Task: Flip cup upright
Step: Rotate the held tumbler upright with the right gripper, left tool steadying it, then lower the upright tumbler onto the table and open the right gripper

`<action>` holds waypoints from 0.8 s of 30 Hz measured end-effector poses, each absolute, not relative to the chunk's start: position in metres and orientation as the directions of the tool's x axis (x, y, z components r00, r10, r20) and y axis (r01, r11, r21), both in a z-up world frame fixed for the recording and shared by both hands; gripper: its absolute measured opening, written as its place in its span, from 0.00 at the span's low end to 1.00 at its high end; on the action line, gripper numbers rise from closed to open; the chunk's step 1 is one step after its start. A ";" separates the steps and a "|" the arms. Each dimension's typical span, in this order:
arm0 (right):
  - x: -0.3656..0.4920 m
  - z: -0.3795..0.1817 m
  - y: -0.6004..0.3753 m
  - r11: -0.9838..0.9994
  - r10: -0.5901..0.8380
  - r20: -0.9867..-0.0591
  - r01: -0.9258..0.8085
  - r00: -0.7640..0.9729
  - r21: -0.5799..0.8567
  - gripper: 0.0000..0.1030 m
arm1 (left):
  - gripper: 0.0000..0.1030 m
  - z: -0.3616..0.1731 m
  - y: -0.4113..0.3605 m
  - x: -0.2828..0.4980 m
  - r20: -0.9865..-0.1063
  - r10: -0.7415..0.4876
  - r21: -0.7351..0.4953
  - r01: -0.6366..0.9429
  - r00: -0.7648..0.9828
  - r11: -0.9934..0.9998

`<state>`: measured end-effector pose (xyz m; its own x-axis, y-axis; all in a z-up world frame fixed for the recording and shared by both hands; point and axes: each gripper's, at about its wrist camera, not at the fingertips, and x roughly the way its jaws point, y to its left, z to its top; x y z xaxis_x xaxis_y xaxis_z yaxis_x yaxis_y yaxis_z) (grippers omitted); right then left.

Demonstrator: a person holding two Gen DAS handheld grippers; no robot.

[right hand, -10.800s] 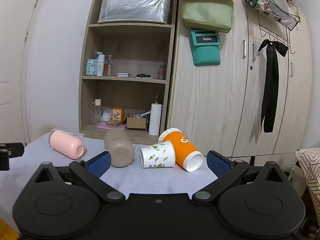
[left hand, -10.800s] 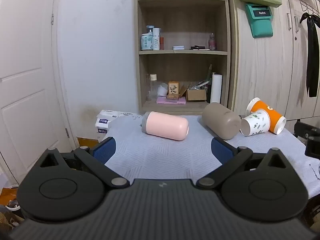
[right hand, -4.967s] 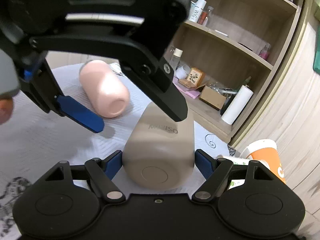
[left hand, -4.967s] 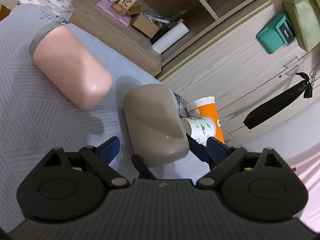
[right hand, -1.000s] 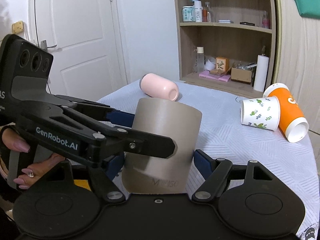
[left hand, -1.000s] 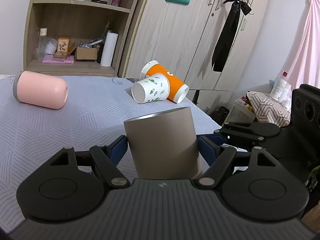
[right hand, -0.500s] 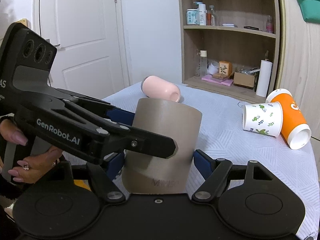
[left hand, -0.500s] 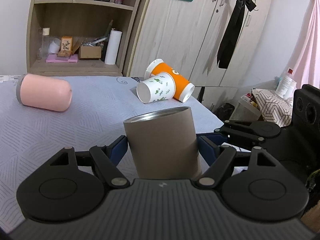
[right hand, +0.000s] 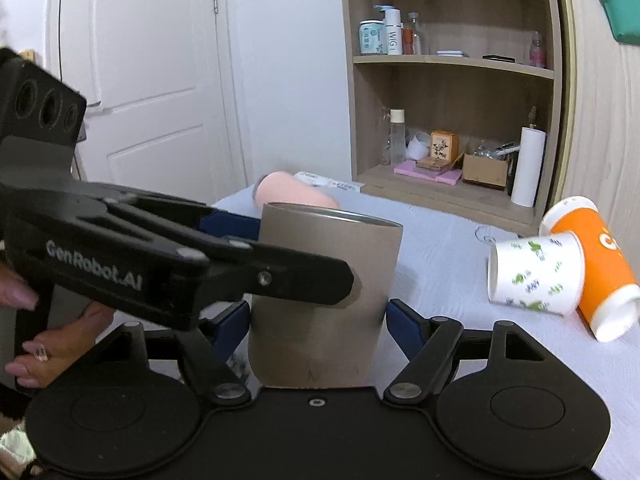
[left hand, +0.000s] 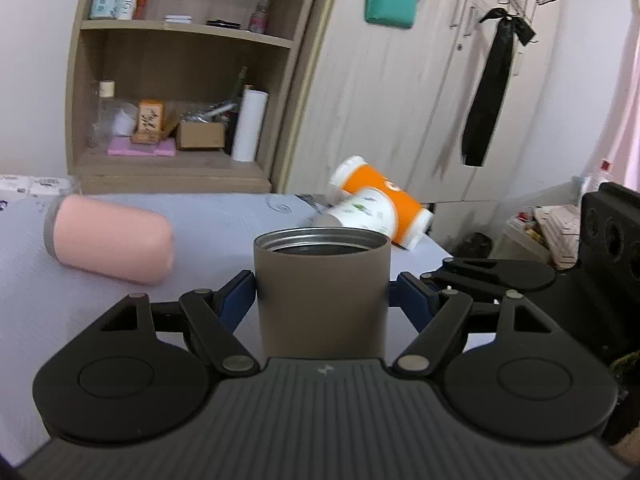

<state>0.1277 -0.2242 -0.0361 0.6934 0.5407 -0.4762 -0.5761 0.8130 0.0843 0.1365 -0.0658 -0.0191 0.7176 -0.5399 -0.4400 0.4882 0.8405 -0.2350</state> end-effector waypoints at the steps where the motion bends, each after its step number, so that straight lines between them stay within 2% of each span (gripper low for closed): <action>1: 0.132 -0.037 -0.222 0.817 0.534 -0.474 -0.572 0.700 0.076 0.77 | 0.74 -0.019 -0.064 0.142 -0.430 -0.541 -0.236 0.489 0.723 0.840; 8: 0.151 -0.048 -0.211 0.846 0.481 -0.443 -0.533 0.757 0.008 0.77 | 0.74 -0.018 -0.061 0.163 -0.387 -0.551 -0.214 0.509 0.739 0.834; 15: 0.154 -0.049 -0.209 0.854 0.459 -0.427 -0.519 0.779 -0.028 0.77 | 0.75 -0.022 -0.054 0.172 -0.361 -0.574 -0.255 0.514 0.735 0.819; 24: 0.158 -0.049 -0.203 0.853 0.414 -0.414 -0.504 0.811 -0.134 0.77 | 0.75 -0.025 -0.059 0.169 -0.326 -0.568 -0.185 0.539 0.755 0.822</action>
<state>0.1583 -0.2025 -0.0487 0.8109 0.4139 -0.4137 -0.5039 0.8534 -0.1338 0.1690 -0.0594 -0.0255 0.7554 -0.5684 -0.3259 0.5388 0.8220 -0.1846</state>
